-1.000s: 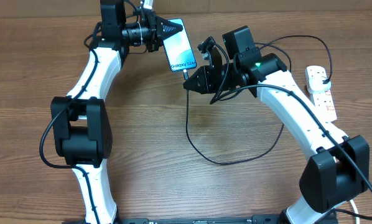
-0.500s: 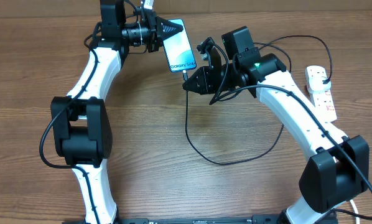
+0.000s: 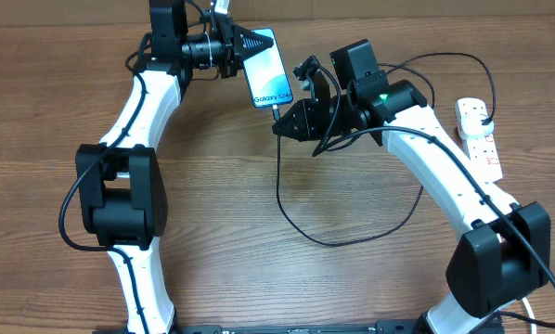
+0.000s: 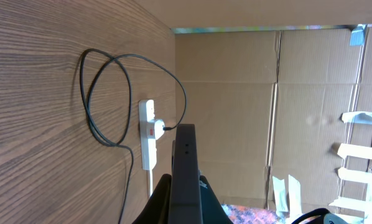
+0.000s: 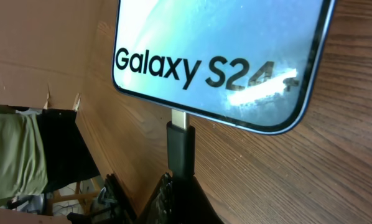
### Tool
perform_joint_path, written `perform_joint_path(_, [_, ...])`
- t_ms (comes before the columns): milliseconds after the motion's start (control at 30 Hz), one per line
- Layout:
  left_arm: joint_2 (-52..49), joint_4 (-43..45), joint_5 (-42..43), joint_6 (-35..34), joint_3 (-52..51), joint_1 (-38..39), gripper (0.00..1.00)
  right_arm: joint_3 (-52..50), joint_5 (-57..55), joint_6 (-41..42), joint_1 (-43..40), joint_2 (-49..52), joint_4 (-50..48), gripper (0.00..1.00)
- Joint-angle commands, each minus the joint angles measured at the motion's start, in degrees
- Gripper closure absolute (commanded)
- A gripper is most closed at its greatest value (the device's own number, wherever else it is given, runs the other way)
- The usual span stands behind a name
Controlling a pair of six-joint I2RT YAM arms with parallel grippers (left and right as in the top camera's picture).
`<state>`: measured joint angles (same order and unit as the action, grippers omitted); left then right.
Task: Plug charger to phone and switch on socket
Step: 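Push the USB-C plug upward into the phone's charging port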
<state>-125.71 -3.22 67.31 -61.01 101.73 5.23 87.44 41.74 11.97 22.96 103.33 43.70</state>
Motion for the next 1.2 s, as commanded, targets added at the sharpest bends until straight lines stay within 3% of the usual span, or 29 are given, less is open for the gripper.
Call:
perform_joint_path(0, [0.37,0.2,4.07,2.47,0.52,0.09,0.96,1.57,-0.85,-0.48,-0.11,-2.08,-0.74,0.96])
perform_joint_path(267, [0.37,-0.33,2.89,5.75,0.52,0.37,0.96,1.55,-2.29,-0.48,-0.11,-2.08,-0.35,0.96])
perform_joint_path(933, [0.37,-2.78,2.84,5.29,0.52,1.18,0.96,1.53,-3.34,-0.46,-0.22,-2.05,-0.76,0.96])
perform_joint_path(1167, [0.37,-2.75,3.5,4.83,0.52,1.09,0.96,1.53,-7.32,4.44,-0.22,-2.05,-1.18,0.96])
